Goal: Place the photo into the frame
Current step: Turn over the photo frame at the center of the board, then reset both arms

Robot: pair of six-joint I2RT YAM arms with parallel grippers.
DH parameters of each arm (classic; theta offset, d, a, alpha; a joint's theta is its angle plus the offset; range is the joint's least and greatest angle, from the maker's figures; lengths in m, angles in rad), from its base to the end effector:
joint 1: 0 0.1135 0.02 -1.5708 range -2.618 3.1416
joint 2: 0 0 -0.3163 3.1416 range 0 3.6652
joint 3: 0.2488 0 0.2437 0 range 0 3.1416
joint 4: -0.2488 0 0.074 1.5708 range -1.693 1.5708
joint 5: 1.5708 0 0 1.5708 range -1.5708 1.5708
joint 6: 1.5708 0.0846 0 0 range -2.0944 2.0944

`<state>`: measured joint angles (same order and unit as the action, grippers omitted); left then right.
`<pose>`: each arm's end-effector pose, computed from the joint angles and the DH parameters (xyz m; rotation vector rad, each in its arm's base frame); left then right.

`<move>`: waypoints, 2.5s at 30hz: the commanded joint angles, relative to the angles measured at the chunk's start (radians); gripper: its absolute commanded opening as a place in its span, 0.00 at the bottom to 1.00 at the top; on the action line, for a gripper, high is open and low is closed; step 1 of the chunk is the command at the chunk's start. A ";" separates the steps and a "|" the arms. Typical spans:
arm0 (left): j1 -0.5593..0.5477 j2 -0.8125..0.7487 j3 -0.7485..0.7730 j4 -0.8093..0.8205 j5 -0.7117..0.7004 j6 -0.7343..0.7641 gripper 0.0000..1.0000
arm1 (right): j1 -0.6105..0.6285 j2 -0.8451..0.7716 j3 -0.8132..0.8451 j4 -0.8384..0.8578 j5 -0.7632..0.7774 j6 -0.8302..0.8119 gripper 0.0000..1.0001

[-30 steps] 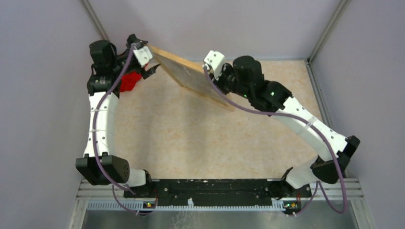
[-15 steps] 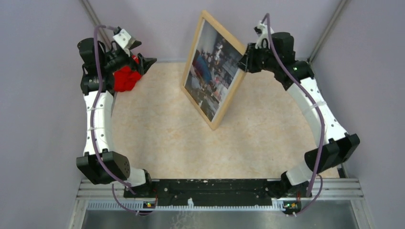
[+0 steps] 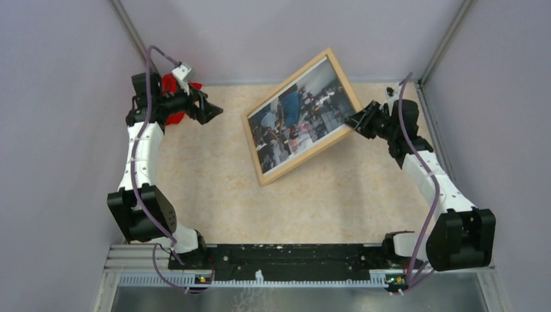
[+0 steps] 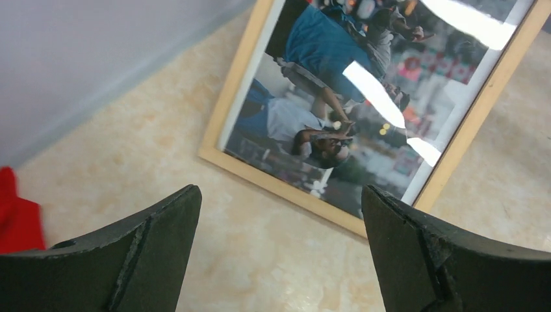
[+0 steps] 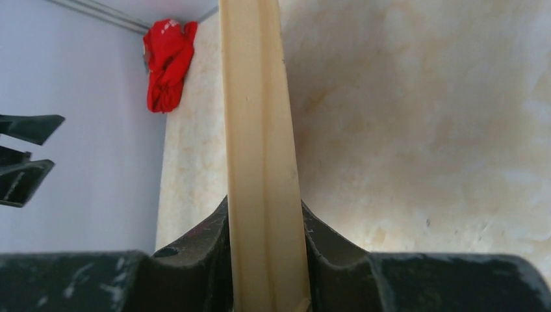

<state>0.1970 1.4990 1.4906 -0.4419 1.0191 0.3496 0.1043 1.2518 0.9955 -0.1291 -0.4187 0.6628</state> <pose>0.3481 -0.0040 0.4355 0.7426 1.6927 -0.6432 0.2995 0.0659 0.3551 0.2780 2.0145 0.9040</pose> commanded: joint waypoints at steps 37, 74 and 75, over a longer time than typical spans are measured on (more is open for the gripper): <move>0.005 0.136 -0.220 -0.187 0.011 0.290 0.99 | 0.019 -0.101 -0.503 -0.199 0.189 0.033 0.99; 0.024 0.134 -0.991 1.301 -0.300 -0.337 0.99 | 0.014 0.056 -0.925 1.419 1.205 -0.491 0.99; 0.017 0.101 -1.056 1.387 -0.315 -0.330 0.99 | 0.014 0.058 -0.927 1.418 1.180 -0.497 0.99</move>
<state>0.2169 1.7294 0.5999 0.6170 0.7841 0.0372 0.1211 1.2675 0.0872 1.0115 0.7914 0.2146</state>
